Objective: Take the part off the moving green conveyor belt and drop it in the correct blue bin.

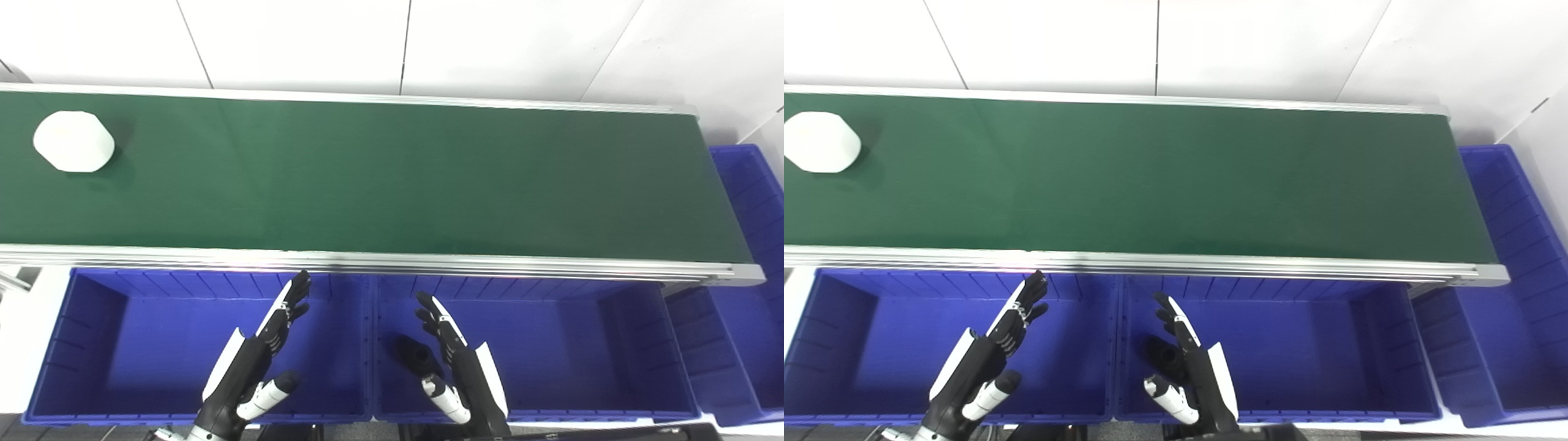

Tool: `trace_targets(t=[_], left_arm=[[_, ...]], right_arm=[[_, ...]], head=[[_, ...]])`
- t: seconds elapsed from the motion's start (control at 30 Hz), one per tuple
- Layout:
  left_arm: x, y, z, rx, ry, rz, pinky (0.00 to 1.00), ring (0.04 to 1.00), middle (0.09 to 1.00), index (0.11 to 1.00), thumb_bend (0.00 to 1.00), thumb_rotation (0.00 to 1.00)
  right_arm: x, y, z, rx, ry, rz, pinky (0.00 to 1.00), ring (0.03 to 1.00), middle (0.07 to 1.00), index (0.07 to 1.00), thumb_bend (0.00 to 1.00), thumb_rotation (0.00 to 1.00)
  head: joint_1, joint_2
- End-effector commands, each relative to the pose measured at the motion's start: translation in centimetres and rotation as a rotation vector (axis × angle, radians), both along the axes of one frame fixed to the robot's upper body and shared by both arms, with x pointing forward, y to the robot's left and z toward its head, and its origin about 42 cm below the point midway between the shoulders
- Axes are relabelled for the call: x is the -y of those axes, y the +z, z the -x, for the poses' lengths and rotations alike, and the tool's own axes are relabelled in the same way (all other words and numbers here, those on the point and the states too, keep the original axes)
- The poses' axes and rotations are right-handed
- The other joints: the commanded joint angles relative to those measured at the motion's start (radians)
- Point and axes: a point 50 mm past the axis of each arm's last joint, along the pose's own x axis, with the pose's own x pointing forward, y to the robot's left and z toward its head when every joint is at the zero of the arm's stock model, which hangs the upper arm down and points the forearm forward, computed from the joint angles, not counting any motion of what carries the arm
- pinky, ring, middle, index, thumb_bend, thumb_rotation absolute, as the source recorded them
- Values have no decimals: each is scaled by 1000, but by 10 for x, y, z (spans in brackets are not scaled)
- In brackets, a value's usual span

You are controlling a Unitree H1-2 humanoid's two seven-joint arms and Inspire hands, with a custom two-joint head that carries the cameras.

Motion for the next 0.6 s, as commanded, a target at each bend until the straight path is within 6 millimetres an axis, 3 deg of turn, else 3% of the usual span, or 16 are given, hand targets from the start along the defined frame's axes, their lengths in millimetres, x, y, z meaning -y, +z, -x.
trace_targets(t=[0.0,0.23,0.3,0.33,0.37,0.4,0.43,0.47,0.57], left_arm=[[2,9,-1,57,-7,22,960,1000,1000,1000,844,880],[2,9,-1,64,-7,8,955,1000,1000,1000,846,894],[3,7,-1,59,-4,9,941,1000,1000,1000,845,901],[4,5,-1,51,-2,11,933,1000,1000,1000,839,899],[5,3,0,44,0,15,930,1000,1000,1000,841,899],[7,1,0,36,1,13,934,1000,1000,1000,847,897],[8,-1,0,32,2,11,931,1000,1000,1000,853,897],[10,-4,0,22,3,15,934,1000,1000,1000,853,884],[18,-15,-2,-2,16,10,925,997,1000,1000,854,874]], right_arm=[[-17,9,0,51,-3,-60,911,918,946,925,932,950],[-17,10,1,48,-2,-55,920,917,948,932,940,958],[-16,8,1,48,-5,-58,920,917,948,932,939,959],[-15,6,2,47,-7,-59,916,917,945,928,938,954],[-15,4,2,46,-8,-60,916,918,945,926,940,955],[-13,1,2,44,-10,-61,917,919,945,925,947,955],[-13,-1,2,43,-10,-62,918,921,945,925,948,953],[-10,-4,3,40,-11,-64,923,924,946,925,945,946],[-3,-15,2,25,-4,-63,908,919,954,930,940,935]], head=[[2,7],[8,6],[16,-11],[28,-38],[28,-38],[55,-75],[55,-75],[96,-120],[149,-179]])
